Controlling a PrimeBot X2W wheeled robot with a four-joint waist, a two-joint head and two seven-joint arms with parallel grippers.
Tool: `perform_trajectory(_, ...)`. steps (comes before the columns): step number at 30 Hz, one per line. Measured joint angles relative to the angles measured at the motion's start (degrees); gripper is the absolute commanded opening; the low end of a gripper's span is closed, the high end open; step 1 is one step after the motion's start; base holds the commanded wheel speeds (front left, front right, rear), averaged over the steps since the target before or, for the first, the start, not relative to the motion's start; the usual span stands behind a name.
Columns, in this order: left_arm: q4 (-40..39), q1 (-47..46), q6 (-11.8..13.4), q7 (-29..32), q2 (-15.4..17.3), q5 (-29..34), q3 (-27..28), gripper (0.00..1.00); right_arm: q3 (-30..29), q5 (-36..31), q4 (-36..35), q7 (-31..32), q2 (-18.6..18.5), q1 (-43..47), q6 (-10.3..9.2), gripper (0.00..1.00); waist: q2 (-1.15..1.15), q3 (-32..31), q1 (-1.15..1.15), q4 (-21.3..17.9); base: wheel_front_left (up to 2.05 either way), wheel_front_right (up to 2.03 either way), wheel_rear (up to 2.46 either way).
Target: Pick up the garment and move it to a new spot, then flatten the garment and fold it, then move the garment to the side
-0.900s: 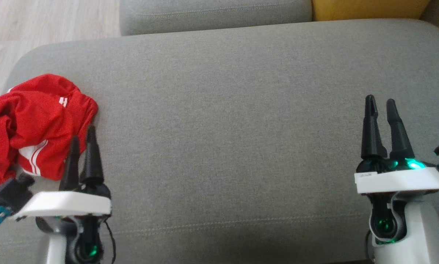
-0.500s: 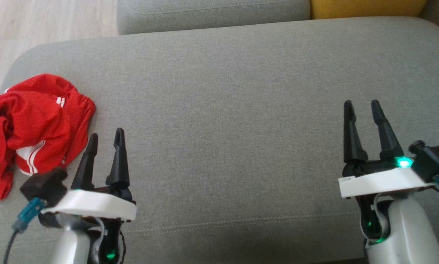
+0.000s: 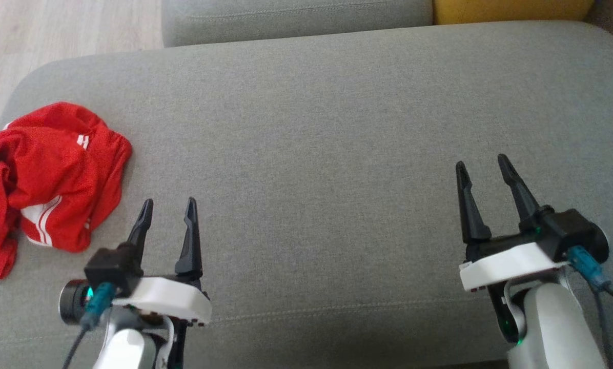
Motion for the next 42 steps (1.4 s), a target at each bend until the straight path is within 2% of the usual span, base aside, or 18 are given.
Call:
perform_trajectory(4, 0.88, -0.18, 2.64, -0.56, 1.08, 2.19, -1.91, 1.00, 0.20, -2.59, 0.21, -0.58, 0.00, -0.18, 0.00, 1.00, 0.00, -0.10, 0.00, 0.09, 0.00, 0.00, 0.00)
perform_trajectory(15, 0.66, -1.28, 7.71, -2.82, 4.72, 9.76, -7.90, 1.00, 2.44, -11.88, 0.45, -2.63, 0.00, -1.02, 0.01, 1.00, 0.00, -0.97, 0.00, -0.06, 0.00, 0.00, 0.00)
perform_trajectory(20, -0.63, -1.29, 8.84, -3.63, 5.12, 11.06, -9.46, 1.00, 2.89, -15.77, 0.98, -3.53, -0.02, -1.02, 0.01, 1.00, 0.00, -1.11, 0.00, 0.04, 0.00, 0.00, 0.00)
perform_trajectory(24, -2.07, -1.26, 9.02, -4.09, 4.71, 10.76, -8.88, 1.00, 3.34, -15.66, 1.72, -4.00, -0.02, -1.02, 0.01, 1.00, 0.00, -1.18, 0.00, 0.07, 0.00, 0.00, 0.00)
perform_trajectory(27, -2.56, -0.71, 7.03, -4.58, 2.76, 8.94, -6.16, 1.00, 3.86, -10.12, 2.93, -4.53, -0.02, -1.02, 0.02, 1.00, 0.00, -1.41, 0.00, 0.12, 0.00, 0.00, 0.00)
perform_trajectory(28, -2.56, -0.71, 7.03, -4.58, 2.76, 8.94, -6.16, 1.00, 3.86, -10.12, 2.93, -4.53, -0.02, -1.02, 0.02, 1.00, 0.00, -1.41, 0.00, 0.12, 0.00, 0.00, 0.00)
perform_trajectory(30, -1.72, 0.04, 4.93, -4.58, 1.05, 6.46, -3.65, 1.00, 3.91, -4.91, 3.68, -4.53, -0.02, -1.01, 0.02, 1.00, 0.00, -1.53, 0.00, 0.13, 0.00, 0.00, 0.00)
perform_trajectory(34, 3.52, 2.31, -0.22, -4.58, -2.49, 1.03, 1.05, 1.00, 3.90, 0.98, 4.72, -4.53, -0.03, -1.00, 0.02, 1.00, 0.00, -1.72, 0.00, 0.14, 0.00, 0.00, 0.00)
perform_trajectory(37, 5.65, 2.74, -2.92, -4.58, -3.08, 1.78, 2.99, 1.00, 3.55, 3.55, 5.00, -4.53, -0.03, -1.00, 0.02, 1.00, 0.00, -1.68, 0.00, 0.13, 0.00, 0.00, 0.00)
perform_trajectory(42, 6.30, 2.49, -5.26, -4.58, -4.76, 3.78, 5.42, 1.00, 3.34, 3.94, 5.55, -4.53, -0.03, -1.00, 0.02, 1.00, 0.00, -1.50, 0.00, 0.05, 0.00, 0.00, 0.00)
